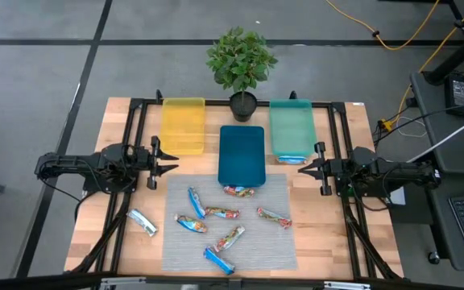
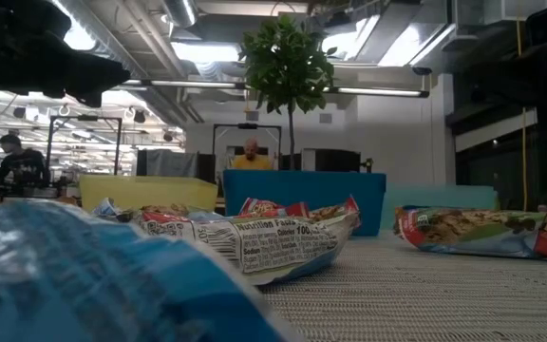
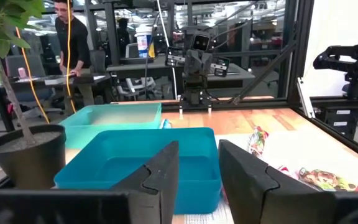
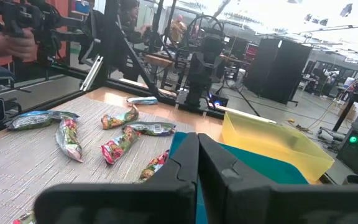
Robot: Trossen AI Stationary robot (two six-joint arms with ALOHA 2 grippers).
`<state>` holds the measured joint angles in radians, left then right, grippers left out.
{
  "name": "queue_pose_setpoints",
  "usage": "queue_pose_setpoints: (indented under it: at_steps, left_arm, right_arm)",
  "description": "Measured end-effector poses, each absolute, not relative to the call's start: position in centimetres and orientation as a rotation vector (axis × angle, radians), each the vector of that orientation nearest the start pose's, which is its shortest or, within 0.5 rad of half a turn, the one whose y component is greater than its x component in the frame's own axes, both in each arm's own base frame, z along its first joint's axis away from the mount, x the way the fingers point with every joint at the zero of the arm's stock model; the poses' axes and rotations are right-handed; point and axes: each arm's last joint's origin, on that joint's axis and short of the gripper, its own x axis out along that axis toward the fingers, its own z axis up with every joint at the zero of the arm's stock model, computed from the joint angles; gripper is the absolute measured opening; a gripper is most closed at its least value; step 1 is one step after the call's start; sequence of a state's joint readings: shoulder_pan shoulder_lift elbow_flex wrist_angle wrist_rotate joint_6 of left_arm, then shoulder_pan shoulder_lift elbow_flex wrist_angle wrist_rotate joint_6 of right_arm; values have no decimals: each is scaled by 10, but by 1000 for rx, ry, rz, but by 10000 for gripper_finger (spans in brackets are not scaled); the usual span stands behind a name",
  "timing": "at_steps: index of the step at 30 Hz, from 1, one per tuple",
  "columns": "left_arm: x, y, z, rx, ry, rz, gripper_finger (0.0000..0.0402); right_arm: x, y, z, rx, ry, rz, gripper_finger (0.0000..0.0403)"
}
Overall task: Pick and place Granola Bars by type
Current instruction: Put the orange granola bar into the yellow bin
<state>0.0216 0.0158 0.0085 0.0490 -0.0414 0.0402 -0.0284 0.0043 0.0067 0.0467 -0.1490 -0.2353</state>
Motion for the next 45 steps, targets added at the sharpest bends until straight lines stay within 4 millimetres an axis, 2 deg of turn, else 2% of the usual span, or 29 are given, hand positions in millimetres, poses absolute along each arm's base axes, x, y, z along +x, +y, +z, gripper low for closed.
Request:
queue_pose_setpoints:
  at_steps: [3, 11, 17, 23, 26, 31, 36, 45]
  left_arm:
    - [98, 3, 170, 40, -41, 63, 111]
    - [98, 3, 170, -1, -41, 44, 110]
    - [98, 6, 170, 142, -30, 160, 113]
    - [97, 9, 171, 213, -22, 259, 114]
    - [97, 9, 174, 226, -54, 288, 114]
    - [95, 10, 185, 195, -116, 312, 115]
    - [94, 10, 190, 155, -134, 310, 124]
    - [94, 10, 189, 208, -122, 315, 138]
  right_arm:
    - [97, 2, 170, -170, -60, 116, 10]
    - [97, 2, 172, -165, -78, 115, 10]
    - [96, 1, 179, -114, -145, 106, 10]
    - [95, -2, 185, -5, -173, -8, 27]
    - [94, -2, 197, 50, -196, -7, 56]
    - [97, -1, 230, 78, -180, 5, 110]
    - [117, 0, 260, 66, -27, 14, 146]
    - [157, -2, 309, 65, 329, -48, 186]
